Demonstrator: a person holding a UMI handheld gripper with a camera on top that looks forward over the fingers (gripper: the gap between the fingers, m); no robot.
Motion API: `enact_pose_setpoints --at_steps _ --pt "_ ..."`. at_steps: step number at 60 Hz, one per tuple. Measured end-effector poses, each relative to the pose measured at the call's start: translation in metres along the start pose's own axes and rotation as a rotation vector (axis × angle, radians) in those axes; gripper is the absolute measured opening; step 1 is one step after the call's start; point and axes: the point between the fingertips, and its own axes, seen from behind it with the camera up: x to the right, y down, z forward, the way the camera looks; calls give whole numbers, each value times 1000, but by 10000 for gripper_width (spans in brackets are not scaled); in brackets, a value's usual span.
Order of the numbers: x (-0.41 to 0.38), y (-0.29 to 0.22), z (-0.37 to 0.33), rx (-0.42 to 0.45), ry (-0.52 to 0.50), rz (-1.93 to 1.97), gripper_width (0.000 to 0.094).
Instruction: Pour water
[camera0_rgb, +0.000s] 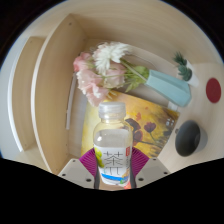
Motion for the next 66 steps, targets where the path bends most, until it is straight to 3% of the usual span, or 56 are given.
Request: enact_pose_setpoints --at_steps 19,31,40,61,66 --pt "-16 -139 -61 194 227 -985 429" --pt "70 -200 -72 223 421 -1240 428" --pt "148 -207 -68 123 498 -1242 426" --pt "262 -196 -52 21 561 -1272 439" --pt "259 -195 -58 51 537 -1261 440"
